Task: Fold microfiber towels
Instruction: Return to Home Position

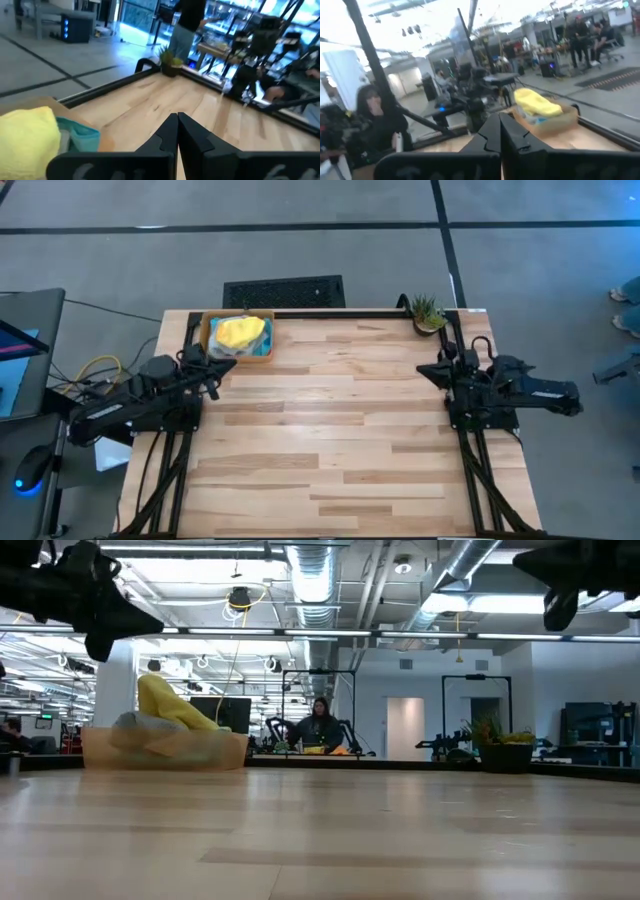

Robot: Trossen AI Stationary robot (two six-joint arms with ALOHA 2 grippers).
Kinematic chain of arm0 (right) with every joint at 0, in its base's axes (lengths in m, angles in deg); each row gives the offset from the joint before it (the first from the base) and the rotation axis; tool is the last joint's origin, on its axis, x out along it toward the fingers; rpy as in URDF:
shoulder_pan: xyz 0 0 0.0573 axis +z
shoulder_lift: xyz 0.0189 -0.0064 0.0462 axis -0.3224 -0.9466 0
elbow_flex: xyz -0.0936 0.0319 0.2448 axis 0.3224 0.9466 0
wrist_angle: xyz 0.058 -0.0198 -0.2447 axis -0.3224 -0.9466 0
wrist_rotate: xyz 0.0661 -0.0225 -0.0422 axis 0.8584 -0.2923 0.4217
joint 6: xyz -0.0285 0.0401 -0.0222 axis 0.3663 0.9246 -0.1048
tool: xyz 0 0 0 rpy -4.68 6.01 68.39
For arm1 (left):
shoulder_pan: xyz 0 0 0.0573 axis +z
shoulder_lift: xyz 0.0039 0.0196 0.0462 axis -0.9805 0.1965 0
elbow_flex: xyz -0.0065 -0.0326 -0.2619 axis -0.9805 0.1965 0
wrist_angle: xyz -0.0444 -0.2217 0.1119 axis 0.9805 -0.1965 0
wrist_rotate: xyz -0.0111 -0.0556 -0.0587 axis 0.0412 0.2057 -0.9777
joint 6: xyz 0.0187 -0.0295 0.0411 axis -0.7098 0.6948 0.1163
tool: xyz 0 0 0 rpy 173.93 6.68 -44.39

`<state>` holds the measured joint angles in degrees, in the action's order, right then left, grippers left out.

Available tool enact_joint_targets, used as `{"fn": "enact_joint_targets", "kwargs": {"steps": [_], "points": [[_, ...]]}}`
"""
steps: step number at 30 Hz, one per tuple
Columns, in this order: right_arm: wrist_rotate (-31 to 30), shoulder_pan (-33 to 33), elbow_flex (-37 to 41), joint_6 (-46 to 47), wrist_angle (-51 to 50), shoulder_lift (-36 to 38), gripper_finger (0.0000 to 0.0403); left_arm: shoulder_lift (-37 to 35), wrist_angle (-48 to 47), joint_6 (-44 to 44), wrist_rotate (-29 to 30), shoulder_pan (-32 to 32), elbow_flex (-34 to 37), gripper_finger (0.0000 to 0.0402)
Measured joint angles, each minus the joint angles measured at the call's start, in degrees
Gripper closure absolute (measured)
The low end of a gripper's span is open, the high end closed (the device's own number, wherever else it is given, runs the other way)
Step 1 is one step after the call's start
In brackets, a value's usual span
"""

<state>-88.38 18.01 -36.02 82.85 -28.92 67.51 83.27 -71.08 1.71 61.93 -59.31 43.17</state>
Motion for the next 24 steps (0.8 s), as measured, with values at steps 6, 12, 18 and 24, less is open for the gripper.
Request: {"fn": "enact_joint_targets", "kwargs": {"steps": [6,12,18,24], "points": [[0.4,0.0,7.9,0.3,8.6,0.3,0.0391,-0.2,2.6,-0.6,-0.4,0.0,4.9,0.0401],[0.4,0.0,14.0,0.2,14.1,0.4,0.0392,-0.2,4.5,-1.6,-0.6,0.0,8.4,0.0401],[0.4,-0.3,14.0,-0.6,8.5,0.0,0.039,-0.1,7.5,-7.2,-1.7,0.0,9.1,0.0401],[-1.1,-1.9,14.0,5.4,6.1,-1.0,0.0375,-0.1,7.3,-3.9,-0.3,0.0,9.1,0.0401]]}}
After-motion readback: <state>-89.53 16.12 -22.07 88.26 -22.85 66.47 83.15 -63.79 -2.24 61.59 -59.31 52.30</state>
